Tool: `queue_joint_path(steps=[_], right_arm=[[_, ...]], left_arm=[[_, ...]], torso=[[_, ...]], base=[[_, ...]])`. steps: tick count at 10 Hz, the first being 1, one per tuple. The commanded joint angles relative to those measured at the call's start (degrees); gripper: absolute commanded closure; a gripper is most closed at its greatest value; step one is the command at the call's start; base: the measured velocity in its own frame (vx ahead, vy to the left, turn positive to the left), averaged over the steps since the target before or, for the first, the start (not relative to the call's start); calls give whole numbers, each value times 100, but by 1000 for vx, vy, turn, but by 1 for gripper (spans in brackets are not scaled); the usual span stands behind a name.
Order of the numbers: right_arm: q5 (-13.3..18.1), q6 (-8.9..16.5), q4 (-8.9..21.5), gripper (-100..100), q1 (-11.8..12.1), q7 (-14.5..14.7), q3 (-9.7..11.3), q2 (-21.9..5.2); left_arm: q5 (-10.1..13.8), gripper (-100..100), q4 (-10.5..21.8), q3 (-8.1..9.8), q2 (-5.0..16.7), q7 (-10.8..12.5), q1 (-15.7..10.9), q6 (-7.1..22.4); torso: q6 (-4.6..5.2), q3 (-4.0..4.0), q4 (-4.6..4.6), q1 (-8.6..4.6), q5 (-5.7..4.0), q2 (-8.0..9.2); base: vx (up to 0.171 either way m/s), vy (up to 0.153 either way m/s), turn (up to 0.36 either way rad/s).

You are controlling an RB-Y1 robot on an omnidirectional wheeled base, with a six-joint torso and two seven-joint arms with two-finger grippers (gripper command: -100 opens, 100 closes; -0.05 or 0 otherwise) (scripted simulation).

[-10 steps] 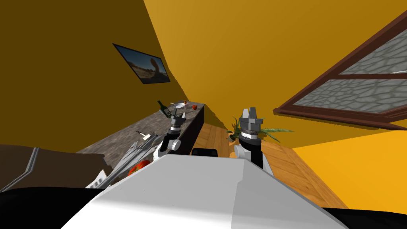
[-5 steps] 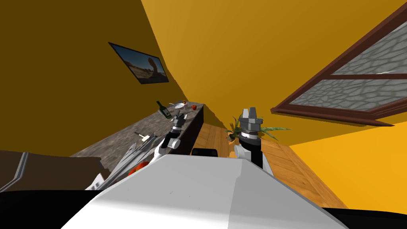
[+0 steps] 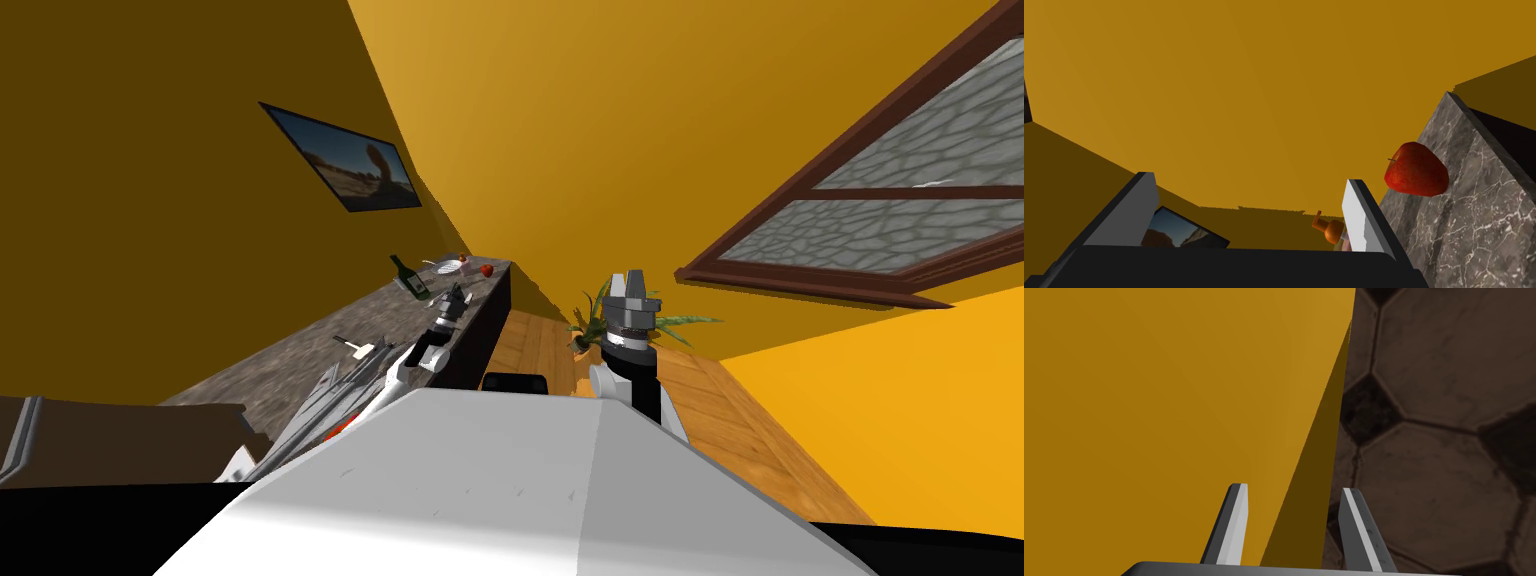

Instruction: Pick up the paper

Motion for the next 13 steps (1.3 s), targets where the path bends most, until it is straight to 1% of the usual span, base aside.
queue_joint_path(steps=[1,6,7,10,13], right_arm=[[0,0,0,0,0,0,0,0],[0,0,0,0,0,0,0,0],[0,0,0,0,0,0,0,0],[0,0,0,0,0,0,0,0],[0,0,0,0,0,0,0,0]], left_arm=[[121,-100,252,-60,252,205,-76,27],[503,-100,1049,-259,1076,780,-394,206],[503,-100,1049,-259,1076,780,-394,206],[714,-100,1499,-367,1536,1098,-571,307],[878,-100,1849,-446,1855,1342,-707,385]], torso=[[0,0,0,0,0,0],[-1,1,1,0,0,2],[-1,1,1,-1,0,2],[-1,1,0,-2,0,1],[-1,1,1,0,0,1]], base=[[-7,14,-51],[-10,12,-57],[-6,9,-15],[-7,10,-46],[-6,16,-39]])
